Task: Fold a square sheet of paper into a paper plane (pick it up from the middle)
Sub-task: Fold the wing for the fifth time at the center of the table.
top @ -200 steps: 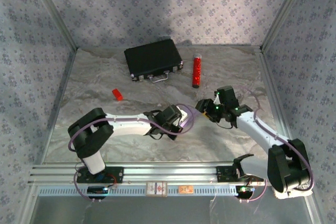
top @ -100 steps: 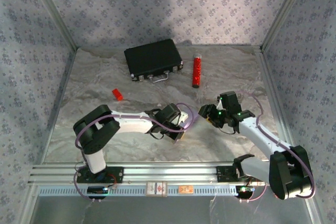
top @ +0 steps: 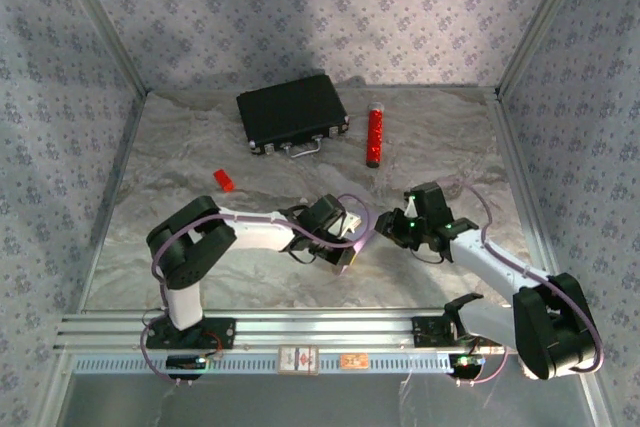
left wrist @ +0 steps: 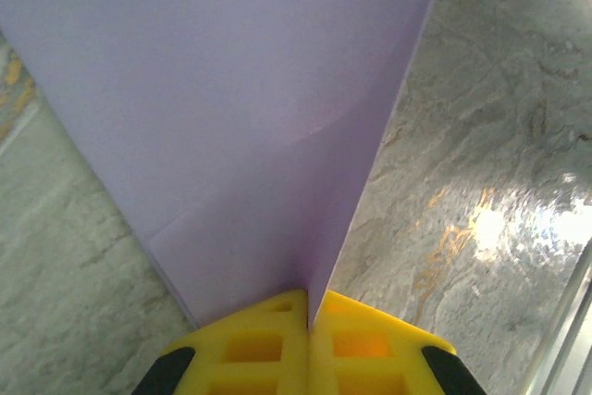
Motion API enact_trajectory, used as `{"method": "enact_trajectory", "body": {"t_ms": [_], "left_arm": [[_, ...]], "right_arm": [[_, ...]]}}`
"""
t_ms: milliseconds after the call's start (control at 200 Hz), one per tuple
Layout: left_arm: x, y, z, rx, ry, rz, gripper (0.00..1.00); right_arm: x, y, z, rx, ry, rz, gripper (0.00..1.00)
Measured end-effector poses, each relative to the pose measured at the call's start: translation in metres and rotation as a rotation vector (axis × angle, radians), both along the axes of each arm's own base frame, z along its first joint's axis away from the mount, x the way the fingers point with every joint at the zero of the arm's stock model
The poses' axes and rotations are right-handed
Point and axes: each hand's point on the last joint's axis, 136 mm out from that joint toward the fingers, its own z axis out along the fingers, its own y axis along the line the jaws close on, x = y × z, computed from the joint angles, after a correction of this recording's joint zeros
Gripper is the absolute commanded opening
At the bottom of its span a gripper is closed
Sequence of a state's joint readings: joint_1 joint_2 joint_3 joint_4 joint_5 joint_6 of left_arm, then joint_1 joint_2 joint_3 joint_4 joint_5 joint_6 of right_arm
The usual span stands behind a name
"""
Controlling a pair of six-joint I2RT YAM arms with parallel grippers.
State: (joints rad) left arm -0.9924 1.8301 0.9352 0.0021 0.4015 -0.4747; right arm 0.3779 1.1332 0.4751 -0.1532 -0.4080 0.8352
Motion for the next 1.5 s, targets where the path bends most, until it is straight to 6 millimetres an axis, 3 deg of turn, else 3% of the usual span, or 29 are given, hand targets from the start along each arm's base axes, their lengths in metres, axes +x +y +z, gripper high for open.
{"method": "enact_trajectory", "body": {"t_ms": [180, 390, 795, 1499], "left_arm": [[0.001, -0.005, 0.0, -0.03, 0.041, 0.014, 0.0], [0.004, -0.007, 0.0, -0.088, 0.079, 0.042, 0.0], [0.004, -0.007, 0.001, -0.156, 0.128, 0.059, 0.0], [0.007, -0.005, 0.001, -0.195, 0.194, 0.095, 0.0]], "right_arm": [[-0.009, 0.015, -0.005, 0.045, -0.015, 0.055, 0.12], [-0.012, 0.03, -0.013, 0.077, -0.019, 0.106, 0.08], [-0.003, 0.042, -0.022, 0.101, -0.015, 0.139, 0.08], [0.006, 0.039, -0.031, 0.123, 0.013, 0.132, 0.08]]}}
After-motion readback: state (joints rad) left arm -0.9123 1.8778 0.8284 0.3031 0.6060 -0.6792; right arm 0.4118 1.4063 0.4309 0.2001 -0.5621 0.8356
